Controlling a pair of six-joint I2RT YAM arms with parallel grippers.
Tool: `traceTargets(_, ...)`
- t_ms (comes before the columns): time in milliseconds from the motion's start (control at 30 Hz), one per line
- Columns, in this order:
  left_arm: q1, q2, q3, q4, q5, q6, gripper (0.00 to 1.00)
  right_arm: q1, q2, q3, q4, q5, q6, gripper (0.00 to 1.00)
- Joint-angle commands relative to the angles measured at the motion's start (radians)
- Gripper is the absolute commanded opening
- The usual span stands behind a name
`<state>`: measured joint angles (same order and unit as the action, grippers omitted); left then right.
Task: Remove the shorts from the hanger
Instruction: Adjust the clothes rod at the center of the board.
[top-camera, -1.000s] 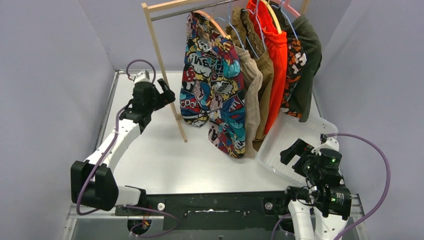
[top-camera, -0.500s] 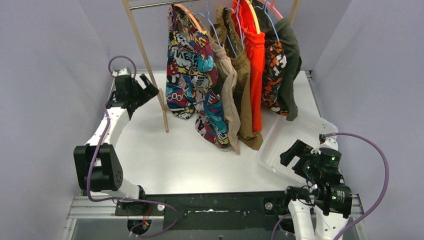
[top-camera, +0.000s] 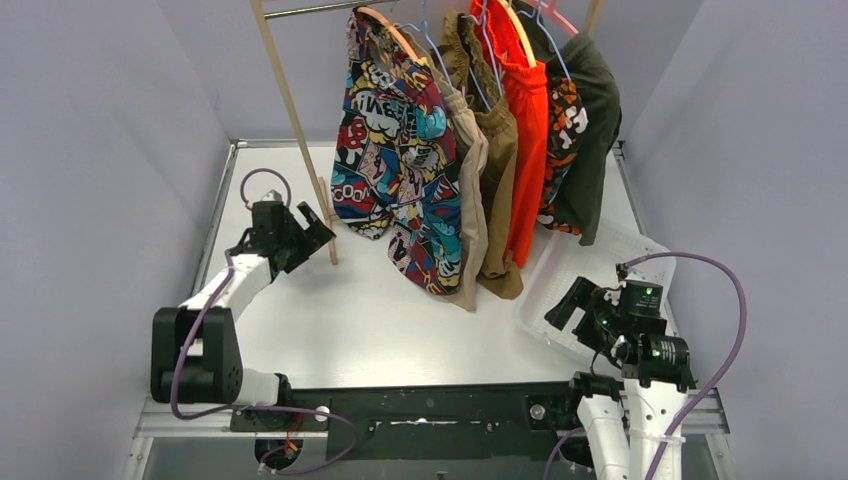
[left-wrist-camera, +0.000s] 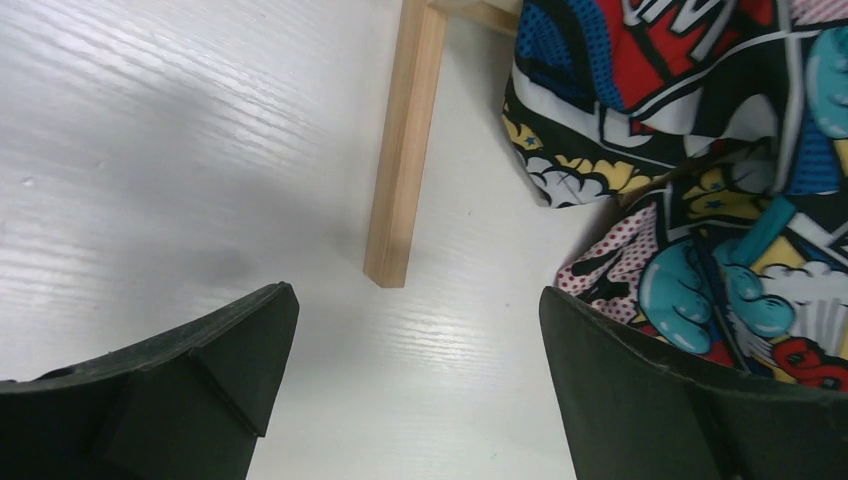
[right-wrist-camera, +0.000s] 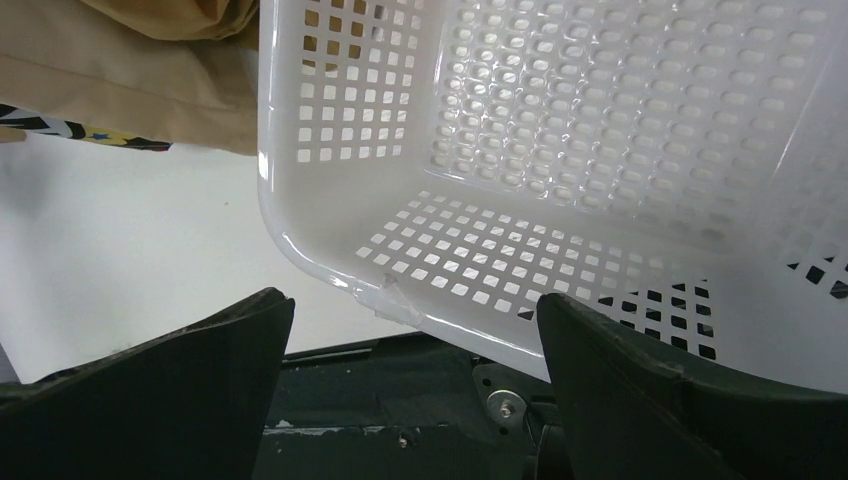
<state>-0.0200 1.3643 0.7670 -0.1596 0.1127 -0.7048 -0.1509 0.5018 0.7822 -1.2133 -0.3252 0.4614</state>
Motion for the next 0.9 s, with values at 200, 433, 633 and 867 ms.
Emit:
traceTargets(200, -0.026, 0.342, 0.298, 0.077, -0.032, 0.087, 0.81, -0.004, 0.03, 0.008, 0.064, -0.046, -0.012, 0.98)
traceTargets(433, 0.035, 0.503, 0.459, 0.077, -0.031, 0.105, 0.7, -0.005, 0.077, -0.002, 0.114, -0.105, -0.002, 0.98)
traceTargets(633, 0.058, 0.634, 0.637, 0.059, 0.081, 0.158, 0.67, -0.002, 0.17, -0.034, 0.223, -0.225, 0.007, 0.98)
traceTargets(867, 0.11, 0.767, 0.806, -0.015, 0.167, 0.143, 0.68, 0.077, 0.27, -0.025, 0.254, -0.16, 0.004, 0.96)
